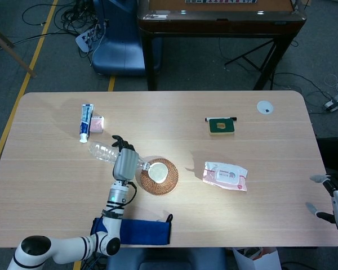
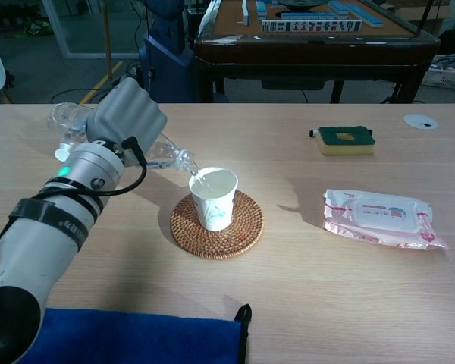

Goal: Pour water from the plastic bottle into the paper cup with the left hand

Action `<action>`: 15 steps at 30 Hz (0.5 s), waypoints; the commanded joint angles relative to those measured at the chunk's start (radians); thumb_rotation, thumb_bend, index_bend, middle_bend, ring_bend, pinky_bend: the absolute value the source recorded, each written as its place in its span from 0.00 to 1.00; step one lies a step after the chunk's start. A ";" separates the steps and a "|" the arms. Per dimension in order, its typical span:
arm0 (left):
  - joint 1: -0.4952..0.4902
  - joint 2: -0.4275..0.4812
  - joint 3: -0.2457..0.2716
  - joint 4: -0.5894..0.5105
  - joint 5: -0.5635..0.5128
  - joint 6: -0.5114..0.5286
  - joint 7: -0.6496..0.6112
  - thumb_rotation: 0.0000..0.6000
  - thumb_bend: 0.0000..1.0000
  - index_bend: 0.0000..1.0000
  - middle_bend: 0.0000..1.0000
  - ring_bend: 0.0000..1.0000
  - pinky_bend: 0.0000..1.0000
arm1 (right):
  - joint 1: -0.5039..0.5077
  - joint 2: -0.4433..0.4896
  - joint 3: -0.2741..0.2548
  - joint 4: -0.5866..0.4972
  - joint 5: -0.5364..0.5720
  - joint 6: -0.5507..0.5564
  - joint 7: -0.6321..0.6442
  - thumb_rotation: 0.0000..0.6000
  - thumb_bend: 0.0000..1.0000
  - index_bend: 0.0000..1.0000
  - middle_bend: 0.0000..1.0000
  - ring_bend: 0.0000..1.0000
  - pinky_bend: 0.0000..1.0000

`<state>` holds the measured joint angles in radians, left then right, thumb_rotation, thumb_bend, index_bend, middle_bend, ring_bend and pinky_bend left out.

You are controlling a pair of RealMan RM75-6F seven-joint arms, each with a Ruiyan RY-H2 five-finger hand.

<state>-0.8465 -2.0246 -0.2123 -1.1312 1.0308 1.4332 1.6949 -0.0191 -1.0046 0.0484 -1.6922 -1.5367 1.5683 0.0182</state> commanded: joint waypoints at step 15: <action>0.019 -0.035 -0.063 -0.067 -0.100 -0.002 -0.014 1.00 0.15 0.74 0.81 0.45 0.25 | 0.000 -0.001 0.001 0.001 0.004 -0.001 0.000 1.00 0.05 0.36 0.39 0.25 0.48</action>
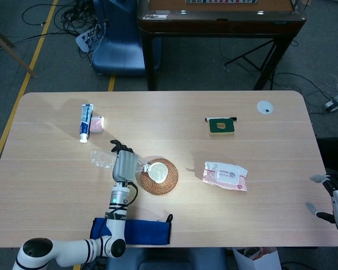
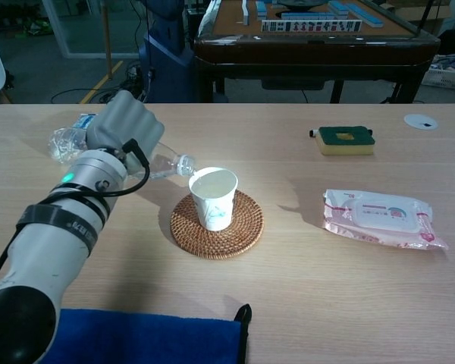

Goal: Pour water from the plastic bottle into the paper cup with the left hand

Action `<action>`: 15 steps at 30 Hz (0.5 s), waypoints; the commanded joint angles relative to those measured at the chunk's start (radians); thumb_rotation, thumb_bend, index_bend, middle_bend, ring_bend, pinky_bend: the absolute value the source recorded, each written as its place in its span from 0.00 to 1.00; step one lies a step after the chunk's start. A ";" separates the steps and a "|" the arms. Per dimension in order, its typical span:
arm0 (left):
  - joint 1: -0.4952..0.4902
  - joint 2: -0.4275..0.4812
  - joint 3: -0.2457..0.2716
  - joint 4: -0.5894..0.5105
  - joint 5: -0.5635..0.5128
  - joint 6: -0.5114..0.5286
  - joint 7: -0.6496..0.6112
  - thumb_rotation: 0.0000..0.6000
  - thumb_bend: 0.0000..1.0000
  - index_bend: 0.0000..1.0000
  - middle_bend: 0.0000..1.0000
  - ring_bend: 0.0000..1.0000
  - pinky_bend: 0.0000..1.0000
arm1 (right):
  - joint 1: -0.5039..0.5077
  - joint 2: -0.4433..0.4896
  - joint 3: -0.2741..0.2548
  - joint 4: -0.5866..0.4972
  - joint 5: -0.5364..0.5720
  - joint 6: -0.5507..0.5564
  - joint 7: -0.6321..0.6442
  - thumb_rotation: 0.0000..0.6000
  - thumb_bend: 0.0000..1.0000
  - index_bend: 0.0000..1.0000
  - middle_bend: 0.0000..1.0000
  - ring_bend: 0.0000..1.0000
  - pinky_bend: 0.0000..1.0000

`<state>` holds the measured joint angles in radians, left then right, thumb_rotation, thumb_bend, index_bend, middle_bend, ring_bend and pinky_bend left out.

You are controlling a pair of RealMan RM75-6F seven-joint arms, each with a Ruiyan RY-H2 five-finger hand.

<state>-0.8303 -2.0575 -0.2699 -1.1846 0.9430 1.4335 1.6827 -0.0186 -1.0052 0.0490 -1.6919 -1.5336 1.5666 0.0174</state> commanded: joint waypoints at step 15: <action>0.010 0.003 -0.078 -0.126 -0.145 -0.022 -0.062 1.00 0.15 0.74 0.81 0.45 0.25 | 0.000 0.001 0.000 0.000 0.001 0.000 0.001 1.00 0.05 0.36 0.39 0.25 0.48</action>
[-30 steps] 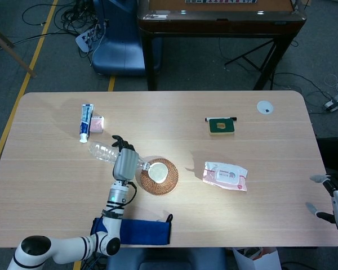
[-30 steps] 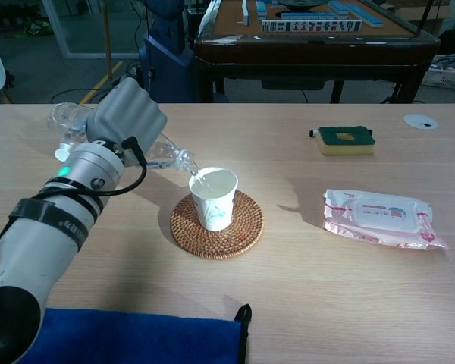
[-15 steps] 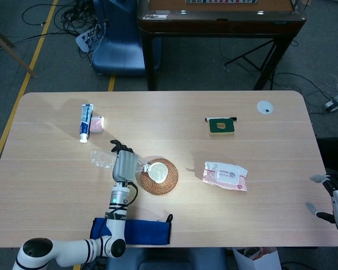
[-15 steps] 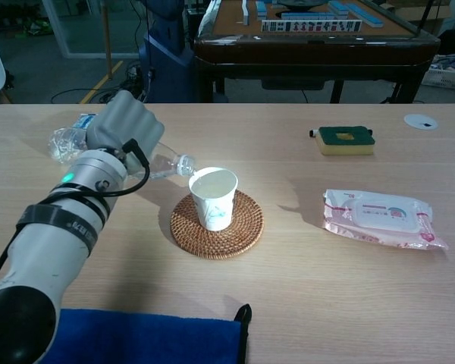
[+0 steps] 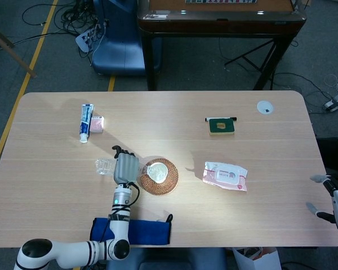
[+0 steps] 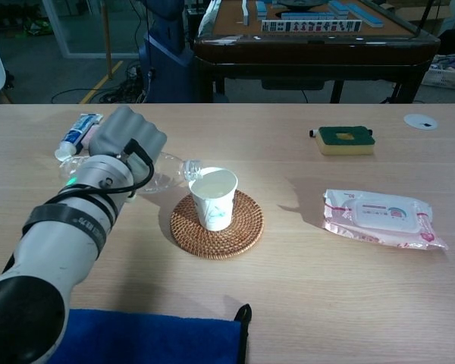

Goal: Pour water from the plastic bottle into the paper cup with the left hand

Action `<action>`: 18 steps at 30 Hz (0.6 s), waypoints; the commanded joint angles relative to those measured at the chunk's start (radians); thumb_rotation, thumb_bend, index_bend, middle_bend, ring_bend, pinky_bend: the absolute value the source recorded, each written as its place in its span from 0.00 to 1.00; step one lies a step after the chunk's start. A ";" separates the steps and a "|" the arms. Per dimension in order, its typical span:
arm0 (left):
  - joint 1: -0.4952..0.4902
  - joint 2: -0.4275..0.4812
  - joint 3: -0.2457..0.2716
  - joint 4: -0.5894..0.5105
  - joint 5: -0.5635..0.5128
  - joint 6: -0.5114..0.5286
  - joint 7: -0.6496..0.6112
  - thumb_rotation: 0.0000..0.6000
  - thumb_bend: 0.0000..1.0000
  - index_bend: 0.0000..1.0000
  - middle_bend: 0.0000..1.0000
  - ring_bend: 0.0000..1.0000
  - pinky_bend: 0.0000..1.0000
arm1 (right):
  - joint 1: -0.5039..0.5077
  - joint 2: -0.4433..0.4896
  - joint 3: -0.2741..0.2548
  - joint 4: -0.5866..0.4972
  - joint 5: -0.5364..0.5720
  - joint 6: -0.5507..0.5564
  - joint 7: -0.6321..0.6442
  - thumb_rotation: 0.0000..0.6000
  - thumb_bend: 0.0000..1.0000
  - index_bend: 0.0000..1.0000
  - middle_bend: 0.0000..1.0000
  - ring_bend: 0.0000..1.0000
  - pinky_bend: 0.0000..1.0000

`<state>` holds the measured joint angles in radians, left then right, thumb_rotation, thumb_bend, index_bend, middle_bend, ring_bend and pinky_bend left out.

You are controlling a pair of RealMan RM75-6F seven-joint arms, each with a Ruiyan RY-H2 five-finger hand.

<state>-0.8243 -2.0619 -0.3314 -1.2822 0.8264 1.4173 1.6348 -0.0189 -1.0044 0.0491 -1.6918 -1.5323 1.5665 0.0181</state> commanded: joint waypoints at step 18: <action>0.064 0.129 -0.022 -0.122 0.049 -0.002 -0.383 1.00 0.15 0.73 0.81 0.44 0.26 | 0.003 -0.006 -0.003 0.002 0.001 -0.009 -0.011 1.00 0.05 0.36 0.39 0.25 0.48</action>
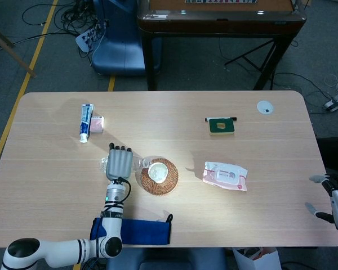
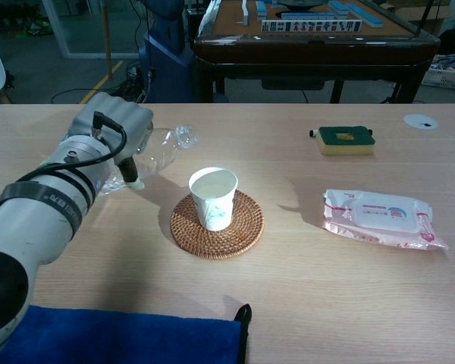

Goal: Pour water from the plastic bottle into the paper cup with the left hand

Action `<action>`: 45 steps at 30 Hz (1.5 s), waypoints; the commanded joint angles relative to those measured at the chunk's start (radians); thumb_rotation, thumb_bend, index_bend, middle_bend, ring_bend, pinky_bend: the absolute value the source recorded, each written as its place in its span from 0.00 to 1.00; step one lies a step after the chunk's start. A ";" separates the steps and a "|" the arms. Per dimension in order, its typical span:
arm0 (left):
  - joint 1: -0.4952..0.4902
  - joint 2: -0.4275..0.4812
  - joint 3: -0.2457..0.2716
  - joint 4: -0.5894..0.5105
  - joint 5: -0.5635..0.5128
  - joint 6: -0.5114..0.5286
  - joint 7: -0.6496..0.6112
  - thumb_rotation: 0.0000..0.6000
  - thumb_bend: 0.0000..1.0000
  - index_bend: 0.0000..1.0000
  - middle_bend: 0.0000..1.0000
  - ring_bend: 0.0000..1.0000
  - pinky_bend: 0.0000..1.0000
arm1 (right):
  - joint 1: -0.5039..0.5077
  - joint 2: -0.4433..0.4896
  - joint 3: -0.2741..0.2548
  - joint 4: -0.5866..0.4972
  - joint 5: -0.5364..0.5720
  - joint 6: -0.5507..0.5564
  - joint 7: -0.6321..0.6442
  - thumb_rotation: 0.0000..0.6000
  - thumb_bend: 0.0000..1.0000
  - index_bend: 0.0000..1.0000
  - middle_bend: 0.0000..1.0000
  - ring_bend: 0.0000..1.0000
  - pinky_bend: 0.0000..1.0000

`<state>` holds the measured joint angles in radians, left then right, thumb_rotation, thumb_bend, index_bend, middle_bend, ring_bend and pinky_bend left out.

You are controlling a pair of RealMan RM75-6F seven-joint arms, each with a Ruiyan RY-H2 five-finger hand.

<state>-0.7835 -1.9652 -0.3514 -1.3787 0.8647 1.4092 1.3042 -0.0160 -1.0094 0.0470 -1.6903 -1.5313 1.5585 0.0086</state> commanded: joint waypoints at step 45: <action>0.242 0.271 -0.023 -0.142 0.035 -0.053 -0.822 1.00 0.16 0.63 0.75 0.37 0.27 | 0.012 -0.022 -0.004 0.011 0.018 -0.032 -0.031 1.00 0.05 0.36 0.39 0.25 0.48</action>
<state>-0.5437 -1.6965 -0.3749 -1.5201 0.9016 1.3574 0.4851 -0.0040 -1.0310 0.0431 -1.6789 -1.5137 1.5265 -0.0221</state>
